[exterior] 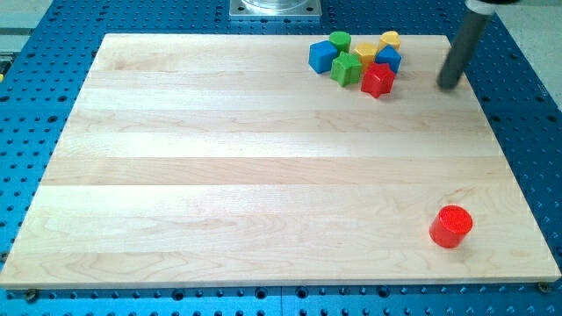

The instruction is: Place the triangle below the cube

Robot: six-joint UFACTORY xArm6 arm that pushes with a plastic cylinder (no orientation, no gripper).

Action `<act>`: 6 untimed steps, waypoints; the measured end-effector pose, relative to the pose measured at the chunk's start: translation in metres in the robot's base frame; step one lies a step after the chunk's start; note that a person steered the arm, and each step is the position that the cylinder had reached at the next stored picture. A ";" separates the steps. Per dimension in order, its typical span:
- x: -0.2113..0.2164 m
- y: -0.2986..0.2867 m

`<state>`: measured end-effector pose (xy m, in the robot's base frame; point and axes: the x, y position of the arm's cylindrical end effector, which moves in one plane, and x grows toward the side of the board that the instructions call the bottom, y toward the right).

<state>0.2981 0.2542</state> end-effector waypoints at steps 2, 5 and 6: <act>-0.014 -0.056; -0.013 -0.139; 0.005 -0.167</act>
